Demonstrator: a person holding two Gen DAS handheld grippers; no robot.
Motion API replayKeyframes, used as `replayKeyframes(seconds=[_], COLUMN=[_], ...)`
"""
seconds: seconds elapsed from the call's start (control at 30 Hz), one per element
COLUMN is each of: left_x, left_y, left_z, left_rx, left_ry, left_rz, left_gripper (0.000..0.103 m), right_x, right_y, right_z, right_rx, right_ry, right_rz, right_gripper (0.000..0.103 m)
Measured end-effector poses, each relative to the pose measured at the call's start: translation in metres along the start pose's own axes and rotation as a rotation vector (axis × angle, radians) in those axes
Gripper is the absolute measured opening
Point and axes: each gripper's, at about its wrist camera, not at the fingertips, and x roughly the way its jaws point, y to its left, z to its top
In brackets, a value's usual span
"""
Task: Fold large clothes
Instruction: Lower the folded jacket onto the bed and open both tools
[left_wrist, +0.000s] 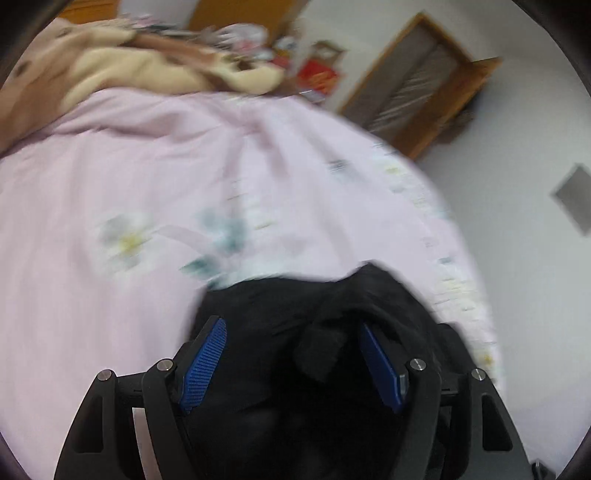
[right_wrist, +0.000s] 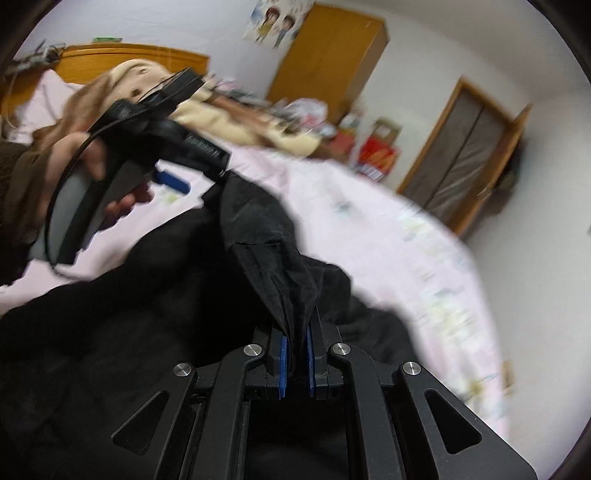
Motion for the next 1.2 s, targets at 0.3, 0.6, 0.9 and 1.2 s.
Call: replayKeyframes(seconds=[0.3,0.6,0.9,1.2], left_x=[-0.061,0.003,0.023,0.041], left_y=[-0.014,-0.073,-0.05,-0.036], left_z=[-0.01,-0.035,-0.062,-0.067], left_rx=[0.029,0.263,0.256,0.239], left_ry=[-0.185,0.075,0.123,0.145], left_rz=[0.093,0.025,0.087,0.095], left_gripper=[0.073,0.075,0.077,0.082], right_x=[0.025,-0.02,0.014,0.075], right_y=[0.03,-0.056,-0.138,-0.117], right_z=[-0.028,-0.012,-0.019,-0.071], right_rx=[-0.024,0.309,0.613,0.524], right_ry=[0.136,0.029,-0.01,0.196], right_rz=[0.12,0.24,0.043,-0.039], right_gripper=[0.009,0.043,0.047,0.046])
